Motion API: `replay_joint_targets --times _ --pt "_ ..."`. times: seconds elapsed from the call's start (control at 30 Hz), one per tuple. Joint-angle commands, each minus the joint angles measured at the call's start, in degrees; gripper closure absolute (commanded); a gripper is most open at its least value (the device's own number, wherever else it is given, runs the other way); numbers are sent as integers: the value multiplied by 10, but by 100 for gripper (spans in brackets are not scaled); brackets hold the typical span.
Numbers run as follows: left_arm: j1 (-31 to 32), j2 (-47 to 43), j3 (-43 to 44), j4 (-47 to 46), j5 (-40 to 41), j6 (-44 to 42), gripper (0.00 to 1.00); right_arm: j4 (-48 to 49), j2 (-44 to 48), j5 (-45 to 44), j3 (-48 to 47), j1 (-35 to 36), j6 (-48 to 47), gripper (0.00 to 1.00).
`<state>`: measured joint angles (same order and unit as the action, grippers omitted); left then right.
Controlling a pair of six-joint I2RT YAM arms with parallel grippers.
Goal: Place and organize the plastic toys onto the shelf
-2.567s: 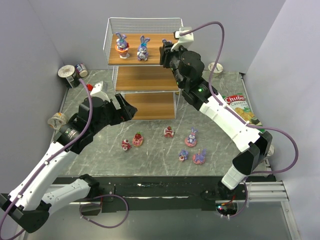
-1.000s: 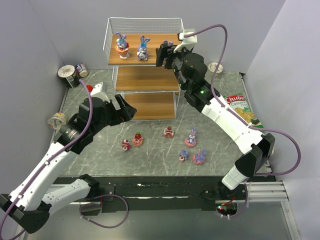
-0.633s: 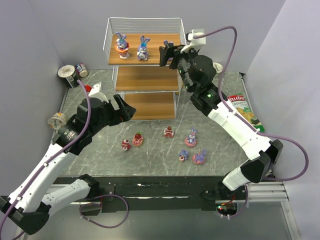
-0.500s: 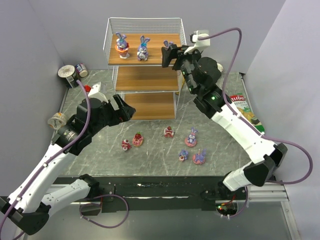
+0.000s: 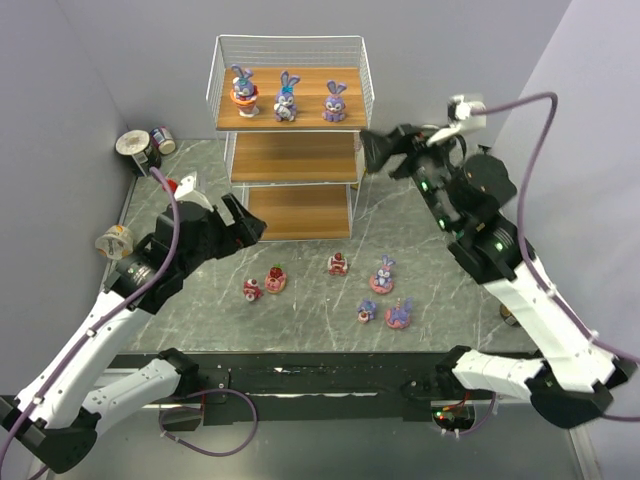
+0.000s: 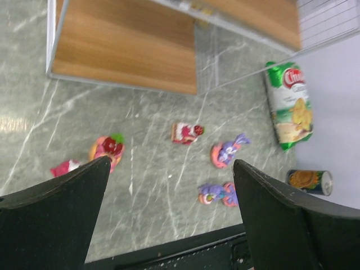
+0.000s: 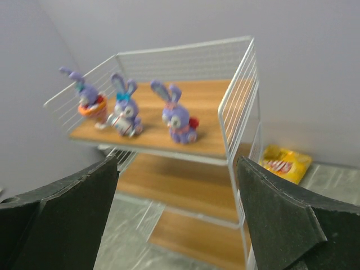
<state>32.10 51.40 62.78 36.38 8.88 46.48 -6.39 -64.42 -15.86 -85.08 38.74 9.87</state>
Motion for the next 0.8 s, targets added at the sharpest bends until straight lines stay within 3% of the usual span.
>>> replay_joint_targets --times 0.0,0.1,0.17,0.27,0.5,0.77 --pt "-2 -9 -36 18 -3 27 4 -110 53 60 65 0 82 8" --pt "-2 -9 -70 -9 -23 15 4 -147 83 86 133 12 109 8" --pt "-2 -8 -103 -65 -115 -50 4 -158 96 92 192 21 132 10" --pt "2 17 -109 -100 -155 -71 4 -157 108 100 264 38 167 11" --pt "6 139 -98 -104 -110 -111 1 -150 60 65 312 118 215 12" --pt "5 278 -104 -135 -91 -125 18 -153 52 51 318 143 252 12"
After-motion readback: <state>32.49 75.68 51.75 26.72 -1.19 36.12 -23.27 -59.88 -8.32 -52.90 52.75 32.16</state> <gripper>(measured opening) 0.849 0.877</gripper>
